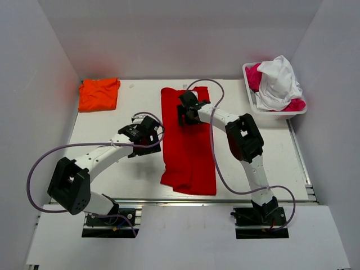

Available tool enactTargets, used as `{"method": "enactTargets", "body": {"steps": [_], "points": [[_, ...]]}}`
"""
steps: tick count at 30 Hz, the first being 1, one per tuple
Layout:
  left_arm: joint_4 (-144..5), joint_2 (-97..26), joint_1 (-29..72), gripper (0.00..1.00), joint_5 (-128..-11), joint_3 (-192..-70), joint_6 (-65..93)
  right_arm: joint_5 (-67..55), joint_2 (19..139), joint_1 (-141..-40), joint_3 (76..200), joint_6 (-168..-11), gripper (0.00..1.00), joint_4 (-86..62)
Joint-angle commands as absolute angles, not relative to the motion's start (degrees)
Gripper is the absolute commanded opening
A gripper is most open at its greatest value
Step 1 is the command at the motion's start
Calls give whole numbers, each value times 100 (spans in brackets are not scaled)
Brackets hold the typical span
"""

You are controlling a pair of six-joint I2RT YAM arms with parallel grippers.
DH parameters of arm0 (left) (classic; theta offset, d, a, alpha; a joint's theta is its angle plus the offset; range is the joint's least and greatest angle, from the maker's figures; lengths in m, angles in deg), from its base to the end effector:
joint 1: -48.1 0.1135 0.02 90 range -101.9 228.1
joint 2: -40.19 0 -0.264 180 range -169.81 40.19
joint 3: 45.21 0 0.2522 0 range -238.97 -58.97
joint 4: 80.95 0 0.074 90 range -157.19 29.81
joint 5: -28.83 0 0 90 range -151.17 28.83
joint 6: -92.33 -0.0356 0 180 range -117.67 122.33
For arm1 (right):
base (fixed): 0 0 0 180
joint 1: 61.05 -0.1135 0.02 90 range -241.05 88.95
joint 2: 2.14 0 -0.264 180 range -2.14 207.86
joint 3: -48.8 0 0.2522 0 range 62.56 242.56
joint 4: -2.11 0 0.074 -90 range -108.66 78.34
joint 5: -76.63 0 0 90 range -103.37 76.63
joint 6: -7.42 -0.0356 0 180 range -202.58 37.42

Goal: Fold and stack the t-shirts
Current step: Rotate the tshirt 90 degrees, then grab the bottom of the folded rectangular tshirt with both arms

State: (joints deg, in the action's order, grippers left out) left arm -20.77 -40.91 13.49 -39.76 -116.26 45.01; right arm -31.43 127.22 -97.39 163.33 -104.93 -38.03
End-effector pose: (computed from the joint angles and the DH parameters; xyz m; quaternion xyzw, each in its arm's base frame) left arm 0.2244 -0.1391 0.2295 -0.0999 0.9634 0.0376 0.2460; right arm 0.4038 0.2833 0.1648 -0.0678 0.9406 0.0152 0.3324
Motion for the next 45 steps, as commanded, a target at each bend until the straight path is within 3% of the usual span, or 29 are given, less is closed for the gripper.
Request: {"method": "enactTargets", "body": {"steps": [1, 9, 14, 17, 22, 28, 36, 45], "points": [[-2139, -3760, 1488, 100, -3955, -11540, 4277, -3271, 13363, -9578, 16872, -10833, 90, -4154], [-2526, -3637, 1602, 100, -4736, -11478, 3469, -2541, 14278, -9357, 18472, -10746, 90, -4032], [-2737, -3698, 1602, 100, -5448, -11408, 3222, -2225, 13508, -9392, 18359, -10149, 90, -3776], [-2816, -3829, 1497, 100, -5589, -11285, 3292, -2145, 12488, -9462, 17605, -9850, 90, -3269], [-3491, -3962, 1374, 100, -6721, -10749, 3195, -2004, 10156, -9445, 14717, -10164, 90, -2197], [-4098, -3962, 1155, 100, -7092, -10169, 3318, -2128, 8207, -9445, 11860, -10367, 90, -2210], [-4425, -3856, 926, 99, -6962, -9799, 3564, -1120, 6643, -9436, 10345, -10534, 90, -2809], [-4854, -4155, 873, 83, -7023, -9623, 3670, -888, 6290, -9419, 9500, -11000, 90, -2475]]}}
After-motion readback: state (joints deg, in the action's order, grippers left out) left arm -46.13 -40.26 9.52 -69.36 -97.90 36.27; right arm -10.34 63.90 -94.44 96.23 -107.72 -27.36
